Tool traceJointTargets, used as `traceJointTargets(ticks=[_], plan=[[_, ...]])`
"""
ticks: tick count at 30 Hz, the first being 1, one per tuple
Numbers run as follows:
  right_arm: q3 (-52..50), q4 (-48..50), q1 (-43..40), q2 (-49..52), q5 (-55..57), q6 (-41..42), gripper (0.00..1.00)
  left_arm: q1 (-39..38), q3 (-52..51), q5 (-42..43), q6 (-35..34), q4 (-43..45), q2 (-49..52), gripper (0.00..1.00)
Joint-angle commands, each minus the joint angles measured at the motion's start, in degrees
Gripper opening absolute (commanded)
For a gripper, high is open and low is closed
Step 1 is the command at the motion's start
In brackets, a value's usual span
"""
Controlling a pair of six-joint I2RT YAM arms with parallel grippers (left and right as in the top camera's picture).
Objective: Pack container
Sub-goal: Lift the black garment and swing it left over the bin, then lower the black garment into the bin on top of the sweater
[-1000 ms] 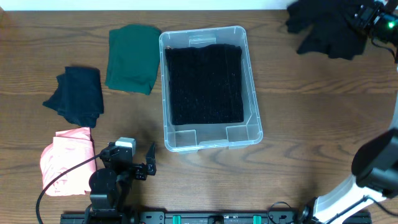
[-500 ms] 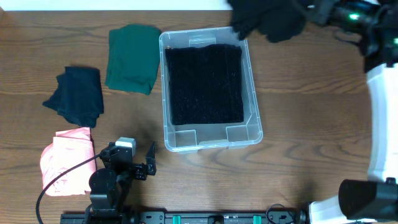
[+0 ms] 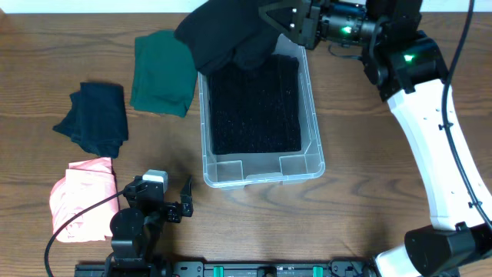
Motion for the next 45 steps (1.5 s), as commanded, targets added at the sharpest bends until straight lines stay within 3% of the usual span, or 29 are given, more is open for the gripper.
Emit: traceJointTargets(ticks=[1, 12, 16, 21, 33, 38, 45], plan=[[0.44, 1.03, 1.14, 1.68, 4.07, -0.37, 0.02, -0.07, -1.11, -0.26, 0.28, 0.07, -0.31, 0.98], [0.44, 8.72, 5.53, 9.33, 1.73, 6.08, 0.01, -0.07, -1.11, -0.26, 0.28, 0.07, -0.31, 0.98], [0.15, 3.98, 5.64, 9.49, 1.64, 4.02, 0.01, -0.07, -1.11, -0.26, 0.28, 0.07, -0.31, 0.98], [-1.57, -9.77, 4.28, 9.51, 7.89, -3.15, 0.01, -0.07, -1.11, -0.26, 0.28, 0.07, -0.31, 0.98], [-15.43, -8.87, 2.95, 9.51, 7.72, -4.48, 0.01, -0.07, -1.11, -0.26, 0.28, 0.07, -0.31, 0.98], [-15.28, 4.83, 2.99, 9.05, -2.54, 0.5, 0.01, -0.07, -1.11, -0.26, 0.28, 0.07, -0.31, 0.98], [-15.26, 43.21, 5.14, 9.01, -8.94, 22.8, 0.01, -0.07, -1.11, -0.26, 0.28, 0.07, -0.31, 0.98]])
